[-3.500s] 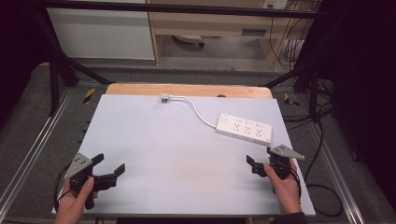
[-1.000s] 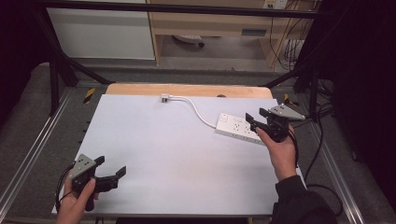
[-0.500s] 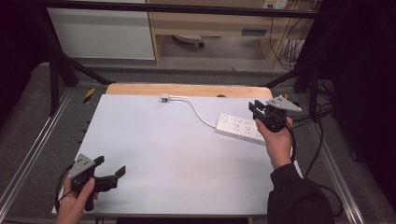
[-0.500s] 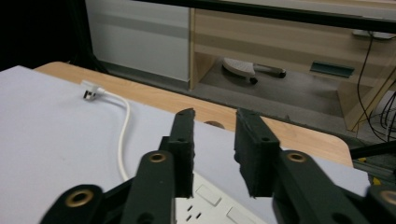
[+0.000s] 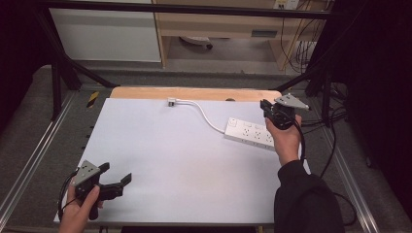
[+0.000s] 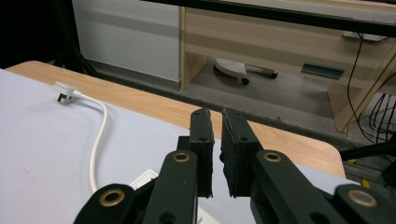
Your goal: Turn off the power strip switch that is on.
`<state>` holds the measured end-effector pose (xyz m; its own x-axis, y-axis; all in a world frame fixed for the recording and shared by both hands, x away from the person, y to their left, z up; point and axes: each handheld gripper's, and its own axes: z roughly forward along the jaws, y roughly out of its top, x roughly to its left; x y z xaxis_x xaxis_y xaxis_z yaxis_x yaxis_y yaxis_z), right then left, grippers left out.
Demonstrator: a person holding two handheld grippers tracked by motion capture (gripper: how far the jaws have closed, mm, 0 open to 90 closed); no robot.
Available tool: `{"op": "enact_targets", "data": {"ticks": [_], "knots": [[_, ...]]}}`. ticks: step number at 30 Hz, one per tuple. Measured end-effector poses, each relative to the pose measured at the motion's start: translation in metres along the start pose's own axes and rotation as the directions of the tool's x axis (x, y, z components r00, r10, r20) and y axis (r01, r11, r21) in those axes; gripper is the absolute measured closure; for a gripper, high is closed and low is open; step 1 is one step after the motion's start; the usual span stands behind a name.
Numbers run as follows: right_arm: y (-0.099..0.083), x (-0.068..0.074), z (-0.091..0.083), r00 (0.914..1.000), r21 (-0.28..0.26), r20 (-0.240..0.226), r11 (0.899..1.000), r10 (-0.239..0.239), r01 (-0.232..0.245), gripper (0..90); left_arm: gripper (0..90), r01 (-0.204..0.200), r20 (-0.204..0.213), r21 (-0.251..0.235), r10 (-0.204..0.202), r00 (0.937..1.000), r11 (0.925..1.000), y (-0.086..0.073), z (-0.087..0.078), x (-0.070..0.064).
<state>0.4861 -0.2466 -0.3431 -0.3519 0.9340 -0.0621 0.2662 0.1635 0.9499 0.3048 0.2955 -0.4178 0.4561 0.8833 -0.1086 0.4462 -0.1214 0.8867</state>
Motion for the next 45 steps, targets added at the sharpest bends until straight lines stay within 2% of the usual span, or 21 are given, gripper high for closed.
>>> {"op": "enact_targets", "data": {"ticks": [7, 12, 27, 45], "knots": [[0.003, -0.002, 0.009, 0.9999, -0.003, 0.006, 1.0, 0.014, -0.014, 88.1, 5.7, 0.002, 0.004, 0.007, -0.002, 1.0, 1.0, -0.001, 0.0, 0.0], [0.002, -0.003, 0.014, 0.9989, 0.001, 0.013, 0.999, 0.046, -0.046, 90.0, 5.7, 0.003, 0.005, 0.009, -0.003, 1.0, 1.0, -0.001, 0.0, 0.0], [0.0, -0.016, 0.03, 0.9954, 0.019, 0.043, 0.996, 0.085, -0.086, 90.0, 5.7, 0.002, 0.005, 0.013, -0.002, 1.0, 0.9999, -0.001, 0.001, 0.0], [-0.005, -0.009, 0.055, 0.9972, 0.078, 0.037, 0.995, 0.065, -0.068, 90.0, 5.7, 0.004, 0.009, 0.014, -0.004, 1.0, 0.9999, -0.001, 0.001, 0.0]]}}
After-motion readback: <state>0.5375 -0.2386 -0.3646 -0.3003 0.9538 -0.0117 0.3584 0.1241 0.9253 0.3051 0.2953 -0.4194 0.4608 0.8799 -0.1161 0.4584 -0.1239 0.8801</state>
